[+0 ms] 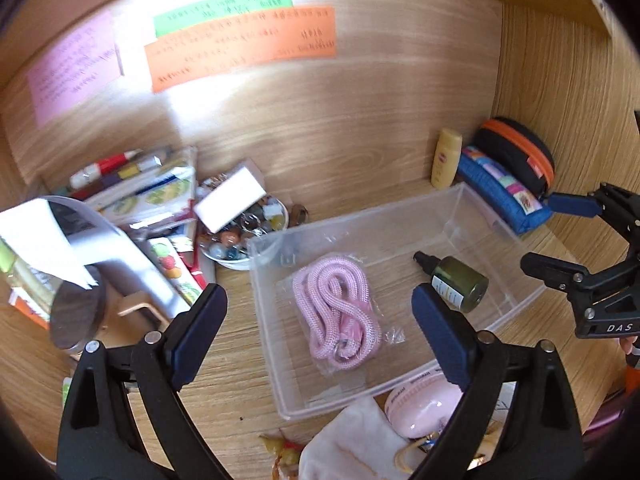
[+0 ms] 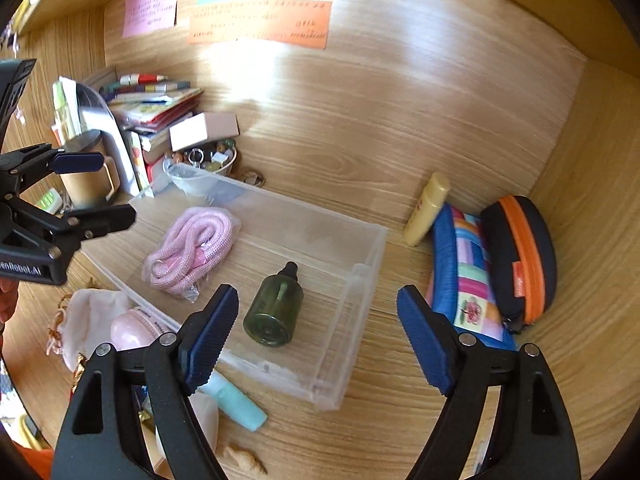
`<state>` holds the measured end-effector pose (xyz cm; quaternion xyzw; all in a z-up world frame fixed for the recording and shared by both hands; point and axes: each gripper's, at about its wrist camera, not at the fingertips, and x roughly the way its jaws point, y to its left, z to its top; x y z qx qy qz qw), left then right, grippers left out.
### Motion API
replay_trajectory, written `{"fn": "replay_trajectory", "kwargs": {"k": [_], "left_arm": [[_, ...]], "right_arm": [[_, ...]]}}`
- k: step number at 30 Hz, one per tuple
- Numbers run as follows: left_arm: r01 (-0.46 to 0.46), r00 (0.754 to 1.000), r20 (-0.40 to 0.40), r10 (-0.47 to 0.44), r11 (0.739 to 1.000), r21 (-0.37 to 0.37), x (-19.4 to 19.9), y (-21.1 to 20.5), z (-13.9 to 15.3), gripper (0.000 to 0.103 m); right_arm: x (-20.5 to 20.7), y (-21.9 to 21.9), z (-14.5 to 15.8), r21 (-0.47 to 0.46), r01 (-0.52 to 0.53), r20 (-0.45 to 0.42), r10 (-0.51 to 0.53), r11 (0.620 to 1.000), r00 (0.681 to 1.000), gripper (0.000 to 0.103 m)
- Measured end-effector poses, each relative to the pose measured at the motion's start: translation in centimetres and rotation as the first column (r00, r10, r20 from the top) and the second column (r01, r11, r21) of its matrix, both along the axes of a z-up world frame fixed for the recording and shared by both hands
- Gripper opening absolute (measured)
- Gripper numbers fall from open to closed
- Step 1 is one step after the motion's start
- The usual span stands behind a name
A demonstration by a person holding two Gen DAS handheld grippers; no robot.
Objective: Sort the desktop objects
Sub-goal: 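Withdraw both grippers from the box toward the remaining items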
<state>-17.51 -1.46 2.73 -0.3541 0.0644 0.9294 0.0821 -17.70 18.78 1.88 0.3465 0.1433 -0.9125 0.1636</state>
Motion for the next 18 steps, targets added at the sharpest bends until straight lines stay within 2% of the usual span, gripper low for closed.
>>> {"fn": "replay_trajectory", "kwargs": {"k": [2,8,18], "left_arm": [[-0.008,1.000,-0.027,0.008,1.000,0.001,0.9,-0.4,0.7,0.097],[-0.036,0.997,-0.067,0.037,0.999,0.012,3.4,-2.0,1.6,0.098],[-0.091,0.996,-0.008,0.091,0.996,-0.016,6.5,-4.5,-1.2,0.098]], "right_arm": [[0.7,0.3,0.3,-0.011,0.003,-0.014,-0.003,1.000,1.000,0.088],[2.9,0.9,0.7,-0.028,-0.012,-0.044,0.011,1.000,0.999,0.089],[5.8,0.7,-0.9,-0.035,-0.044,-0.016,0.044,0.998,0.999,0.089]]}}
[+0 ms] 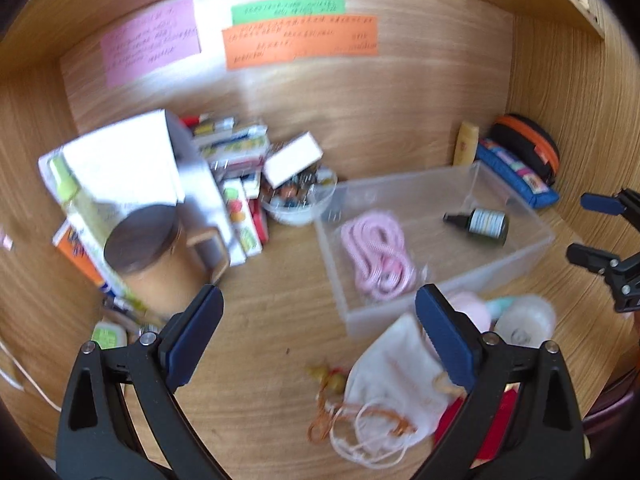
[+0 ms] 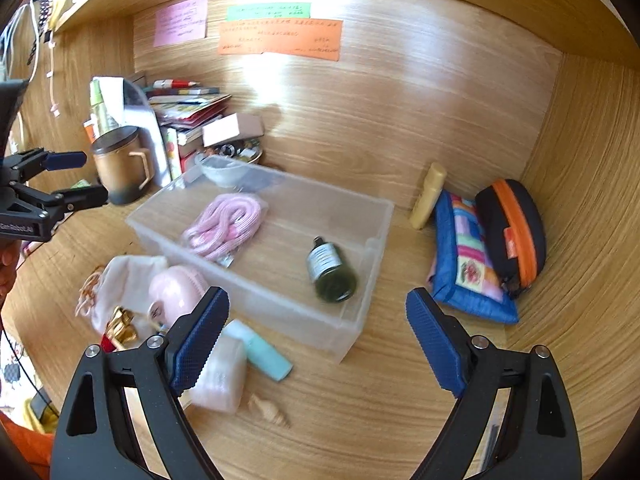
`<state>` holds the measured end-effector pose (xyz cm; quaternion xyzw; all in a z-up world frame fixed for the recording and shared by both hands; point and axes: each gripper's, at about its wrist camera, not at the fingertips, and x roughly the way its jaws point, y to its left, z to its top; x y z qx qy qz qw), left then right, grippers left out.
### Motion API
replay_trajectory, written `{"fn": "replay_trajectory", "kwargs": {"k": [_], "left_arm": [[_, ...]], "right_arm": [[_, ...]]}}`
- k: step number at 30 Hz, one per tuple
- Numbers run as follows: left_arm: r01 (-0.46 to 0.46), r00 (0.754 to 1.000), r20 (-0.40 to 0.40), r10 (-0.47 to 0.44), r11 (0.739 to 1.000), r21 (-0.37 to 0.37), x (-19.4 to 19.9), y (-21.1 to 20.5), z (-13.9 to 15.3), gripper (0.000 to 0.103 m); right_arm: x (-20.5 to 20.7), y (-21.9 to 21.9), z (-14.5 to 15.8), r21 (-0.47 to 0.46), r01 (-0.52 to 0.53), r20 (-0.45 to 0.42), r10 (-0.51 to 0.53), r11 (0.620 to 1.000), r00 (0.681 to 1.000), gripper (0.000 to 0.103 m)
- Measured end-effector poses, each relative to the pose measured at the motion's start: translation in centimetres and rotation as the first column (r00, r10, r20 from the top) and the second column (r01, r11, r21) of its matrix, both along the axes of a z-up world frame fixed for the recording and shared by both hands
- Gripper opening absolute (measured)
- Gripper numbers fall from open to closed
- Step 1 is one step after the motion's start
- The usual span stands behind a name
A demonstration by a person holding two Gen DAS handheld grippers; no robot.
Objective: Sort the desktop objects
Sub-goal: 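Withdraw both grippers from the box toward the remaining items, then grasp the white cloth pouch with the left gripper while the right grasps the white powder jar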
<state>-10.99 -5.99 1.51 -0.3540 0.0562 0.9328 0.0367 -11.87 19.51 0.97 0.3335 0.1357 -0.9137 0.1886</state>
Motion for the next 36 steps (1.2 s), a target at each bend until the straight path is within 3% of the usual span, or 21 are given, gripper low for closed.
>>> {"fn": "replay_trajectory", "kwargs": {"k": [4,12,17,26,32,36], "left_arm": [[-0.031,0.998,0.046,0.031,0.999,0.004,0.8,-1.0,-2.0,0.098],[-0.047,0.990,0.142,0.029,0.991,0.123,1.9,-2.1,-4.9,0.098],[-0.018,0.985,0.171,-0.010,0.987,0.162,1.9,-1.1,-6.0,0.098],[0.043,0.982,0.175,-0.066,0.990,0.133,0.6,1.1,-7.0,0.098],[0.072,0.982,0.166,-0.091,0.990,0.120,0.8,1.8,-7.5,0.097],[0.115,0.975,0.182,-0.129,0.990,0.085,0.9,2.5,-8.0,0.083]], "right_arm": [[0.8,-0.5,-1.1,-0.002,-0.013,0.027,0.013,1.000,1.000,0.089],[1.6,-1.2,-3.4,-0.017,-0.025,0.084,0.026,1.000,0.996,0.089],[2.4,-1.4,-4.5,-0.017,-0.026,0.058,0.027,1.000,0.998,0.089],[2.8,-2.1,-5.6,0.015,-0.032,0.043,0.031,0.999,0.999,0.087],[2.5,-2.3,-6.5,0.022,-0.055,0.071,0.054,0.998,0.996,0.076],[2.2,-2.2,-6.9,0.011,-0.069,0.089,0.067,0.998,0.994,0.071]]}}
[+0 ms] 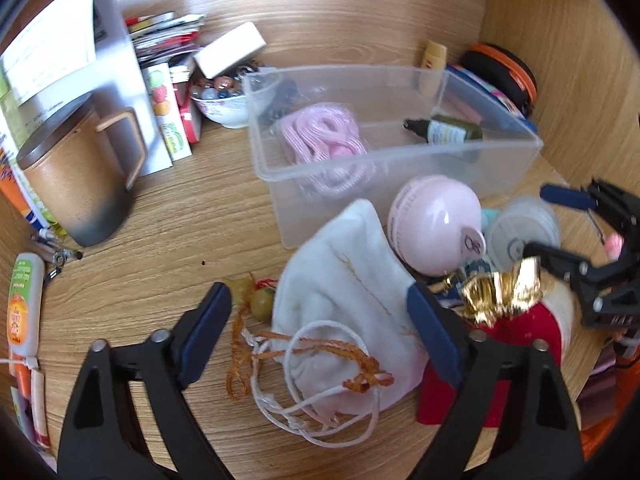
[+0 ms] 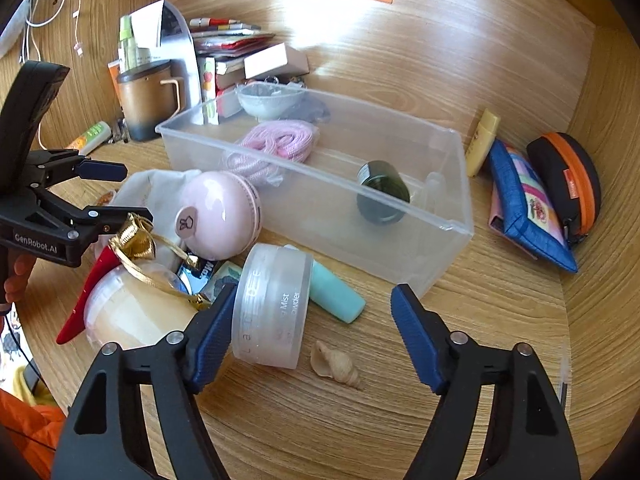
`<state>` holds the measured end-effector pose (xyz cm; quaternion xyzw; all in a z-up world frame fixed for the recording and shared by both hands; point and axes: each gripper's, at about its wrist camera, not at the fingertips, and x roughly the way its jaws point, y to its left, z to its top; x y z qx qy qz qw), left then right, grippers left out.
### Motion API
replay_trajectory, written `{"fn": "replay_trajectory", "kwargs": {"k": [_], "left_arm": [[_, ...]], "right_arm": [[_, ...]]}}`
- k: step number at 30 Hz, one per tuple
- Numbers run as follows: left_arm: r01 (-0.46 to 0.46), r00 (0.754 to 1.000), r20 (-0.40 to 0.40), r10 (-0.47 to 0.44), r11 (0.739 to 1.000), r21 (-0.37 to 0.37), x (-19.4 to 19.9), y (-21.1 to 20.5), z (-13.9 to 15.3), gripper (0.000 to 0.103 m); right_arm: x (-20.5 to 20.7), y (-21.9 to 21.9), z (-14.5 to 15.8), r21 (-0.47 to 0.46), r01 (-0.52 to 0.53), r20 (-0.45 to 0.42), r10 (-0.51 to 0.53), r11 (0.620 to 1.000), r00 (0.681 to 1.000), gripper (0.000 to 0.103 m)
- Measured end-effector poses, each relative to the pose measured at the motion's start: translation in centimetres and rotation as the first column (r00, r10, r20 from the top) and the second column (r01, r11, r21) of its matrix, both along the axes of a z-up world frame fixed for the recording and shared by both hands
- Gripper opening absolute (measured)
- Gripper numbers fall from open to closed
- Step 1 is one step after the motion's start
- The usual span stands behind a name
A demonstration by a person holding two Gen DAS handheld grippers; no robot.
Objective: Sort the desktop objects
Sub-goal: 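Grasp the white cloth pouch with the left gripper while the right grasps the white powder jar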
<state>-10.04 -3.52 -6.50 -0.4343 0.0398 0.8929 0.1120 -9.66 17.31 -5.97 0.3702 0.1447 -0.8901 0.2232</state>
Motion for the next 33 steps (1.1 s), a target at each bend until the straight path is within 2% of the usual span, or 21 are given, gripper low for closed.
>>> {"fn": "replay_trajectory", "kwargs": {"k": [8,14,16,17,21,24,29,33], "left_arm": [[0.045,0.999,0.004,-0.045,0.998,-0.037,-0.8,0.9,-0.7,0.081],[0.050,0.999,-0.006,-0.050,0.998,-0.041,-0.8,0.8,-0.8,0.079],[0.052,0.999,-0.013,-0.052,0.998,-0.044,-0.6,1.1,-0.8,0.071],[0.058,0.998,-0.017,-0.059,0.997,-0.050,-0.5,1.4,-0.8,0.069],[0.058,0.998,-0.034,-0.061,0.995,-0.087,-0.6,2.2,-0.9,0.066],[0.034,0.999,-0.039,-0.038,0.995,-0.099,-0.9,2.4,-1.2,0.063],[0.031,0.998,-0.046,-0.037,0.994,-0.107,-0.8,2.8,-1.3,0.055],[0.044,0.997,-0.063,-0.051,0.994,-0.101,-0.1,2.9,-0.8,0.040]], "right_arm": [[-0.6,0.0,-0.2,-0.015,-0.020,0.040,0.021,1.000,0.999,0.063],[-1.3,-0.1,-0.7,-0.038,-0.047,0.099,0.051,0.998,0.994,0.048],[-1.5,-0.2,-0.9,-0.050,-0.060,0.119,0.066,0.997,0.991,0.039],[-1.5,-0.3,-1.0,-0.055,-0.064,0.124,0.071,0.996,0.990,0.038],[-1.6,-0.5,-1.1,-0.054,-0.073,0.124,0.079,0.996,0.989,0.035],[-1.4,-0.7,-1.1,-0.058,-0.087,0.124,0.094,0.995,0.988,0.027],[-1.2,-0.7,-1.0,-0.049,-0.080,0.102,0.084,0.996,0.991,0.027],[-1.1,-0.3,-0.6,-0.072,-0.076,0.096,0.082,0.995,0.992,0.027]]}}
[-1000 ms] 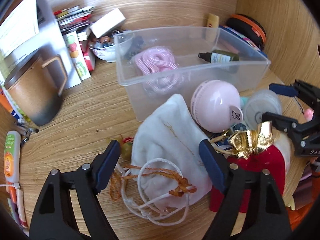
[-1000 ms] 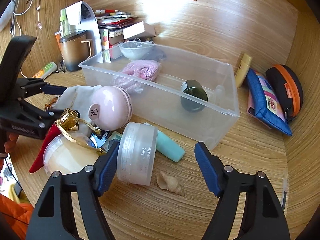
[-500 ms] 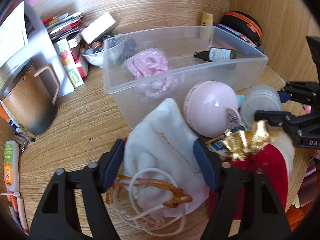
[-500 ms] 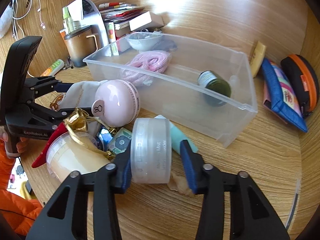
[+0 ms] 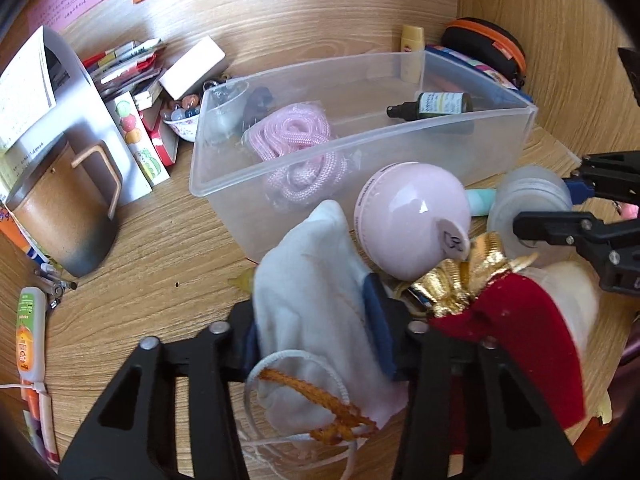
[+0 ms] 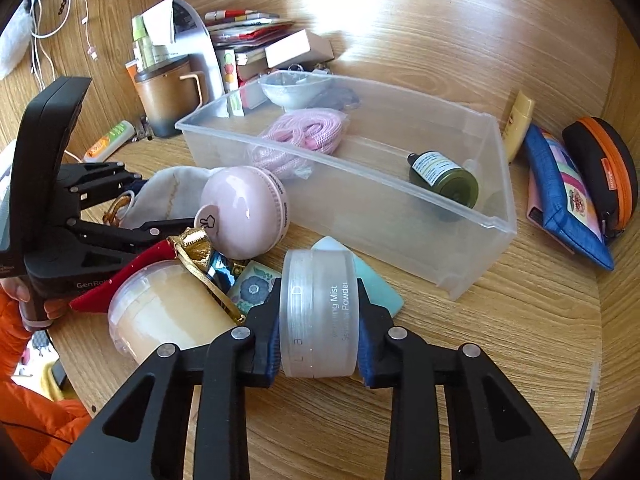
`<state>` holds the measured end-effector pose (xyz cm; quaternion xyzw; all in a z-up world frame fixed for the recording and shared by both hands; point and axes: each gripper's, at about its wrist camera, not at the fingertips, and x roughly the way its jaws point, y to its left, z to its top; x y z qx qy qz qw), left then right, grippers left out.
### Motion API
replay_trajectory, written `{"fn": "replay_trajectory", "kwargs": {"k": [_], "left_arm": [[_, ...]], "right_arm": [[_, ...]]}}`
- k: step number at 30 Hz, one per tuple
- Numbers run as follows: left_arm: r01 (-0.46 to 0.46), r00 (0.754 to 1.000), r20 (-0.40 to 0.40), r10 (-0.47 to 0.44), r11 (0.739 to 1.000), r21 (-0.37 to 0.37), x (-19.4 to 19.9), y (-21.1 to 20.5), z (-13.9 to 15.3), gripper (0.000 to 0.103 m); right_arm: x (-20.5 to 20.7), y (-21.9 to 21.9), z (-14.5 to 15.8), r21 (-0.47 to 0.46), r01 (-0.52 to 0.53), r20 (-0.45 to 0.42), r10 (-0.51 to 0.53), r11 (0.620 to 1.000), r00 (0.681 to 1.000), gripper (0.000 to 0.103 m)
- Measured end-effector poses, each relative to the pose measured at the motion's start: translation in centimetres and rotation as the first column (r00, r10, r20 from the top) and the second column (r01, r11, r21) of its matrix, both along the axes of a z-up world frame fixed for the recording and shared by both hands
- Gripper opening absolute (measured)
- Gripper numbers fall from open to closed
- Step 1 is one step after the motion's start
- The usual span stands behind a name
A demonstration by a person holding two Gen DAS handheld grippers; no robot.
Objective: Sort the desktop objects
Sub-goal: 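Grasp the white cloth pouch with the left gripper while the right grasps the white powder jar, then lift the pouch and jar and carry both over the clear box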
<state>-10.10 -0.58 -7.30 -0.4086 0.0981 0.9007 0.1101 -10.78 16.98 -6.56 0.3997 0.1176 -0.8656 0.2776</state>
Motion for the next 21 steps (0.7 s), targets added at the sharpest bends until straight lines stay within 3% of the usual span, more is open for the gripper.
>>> {"fn": "replay_trajectory", "kwargs": {"k": [9,21], "left_arm": [[-0.014,1.000,0.005,0.014,0.997,0.076,0.6,-1.4,1.0,0.029],[-0.050,0.998,-0.024,0.054,0.991,0.123,1.5,-3.0,2.1,0.024]], "right_arm": [[0.0,0.1,0.4,-0.003,0.005,0.004,-0.005,1.000,1.000,0.027],[0.2,0.2,1.2,-0.001,0.011,-0.020,-0.011,1.000,1.000,0.027]]}}
